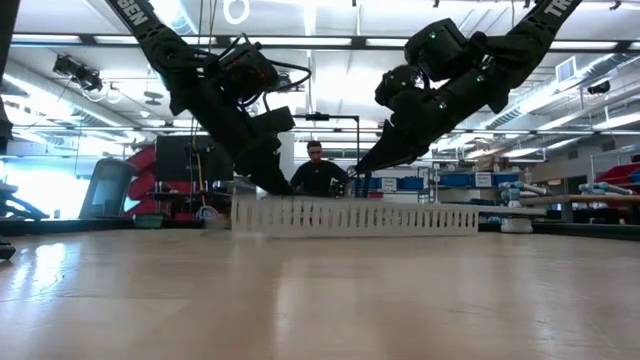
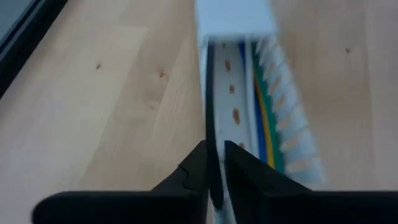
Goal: Ziptie cables
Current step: Close the white cable duct lid
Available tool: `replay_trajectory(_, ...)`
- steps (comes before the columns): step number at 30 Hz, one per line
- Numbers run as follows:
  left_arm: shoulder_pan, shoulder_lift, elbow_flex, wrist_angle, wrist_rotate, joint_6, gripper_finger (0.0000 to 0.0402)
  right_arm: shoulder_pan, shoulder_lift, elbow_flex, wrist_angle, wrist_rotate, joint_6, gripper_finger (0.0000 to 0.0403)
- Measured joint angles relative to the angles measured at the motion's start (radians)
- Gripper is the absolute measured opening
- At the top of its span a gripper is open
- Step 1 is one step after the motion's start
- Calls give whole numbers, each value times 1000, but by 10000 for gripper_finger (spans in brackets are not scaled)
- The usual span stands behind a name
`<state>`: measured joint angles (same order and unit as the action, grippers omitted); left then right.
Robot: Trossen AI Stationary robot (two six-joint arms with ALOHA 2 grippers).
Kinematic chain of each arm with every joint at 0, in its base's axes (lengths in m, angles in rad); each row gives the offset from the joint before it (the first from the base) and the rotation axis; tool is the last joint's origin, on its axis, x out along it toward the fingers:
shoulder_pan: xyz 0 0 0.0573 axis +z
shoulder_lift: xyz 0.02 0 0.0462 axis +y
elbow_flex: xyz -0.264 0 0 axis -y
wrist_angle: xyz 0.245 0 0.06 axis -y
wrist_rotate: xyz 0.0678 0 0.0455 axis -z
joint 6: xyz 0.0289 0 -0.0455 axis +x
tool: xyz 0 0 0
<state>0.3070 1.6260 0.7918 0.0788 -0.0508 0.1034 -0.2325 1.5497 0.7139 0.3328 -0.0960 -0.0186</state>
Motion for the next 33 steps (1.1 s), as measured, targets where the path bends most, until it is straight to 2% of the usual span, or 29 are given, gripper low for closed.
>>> replay_trajectory(11,1,0,0,-17,4,52,149,0,0,0,-2,23,12,0)
replay_trajectory(20,14,-114,-6,-98,2,54,157,-26,1,0,-17,29,11,0)
replay_trajectory(26,13,-214,-115,-92,23,-13,157,-44,1,0,-28,29,10,0)
replay_trajectory(30,4,-252,-200,-6,110,-107,157,-50,1,0,-36,26,-8,0)
replay_trajectory(33,-8,-253,-228,91,125,-138,157,-56,1,0,-35,21,-33,0)
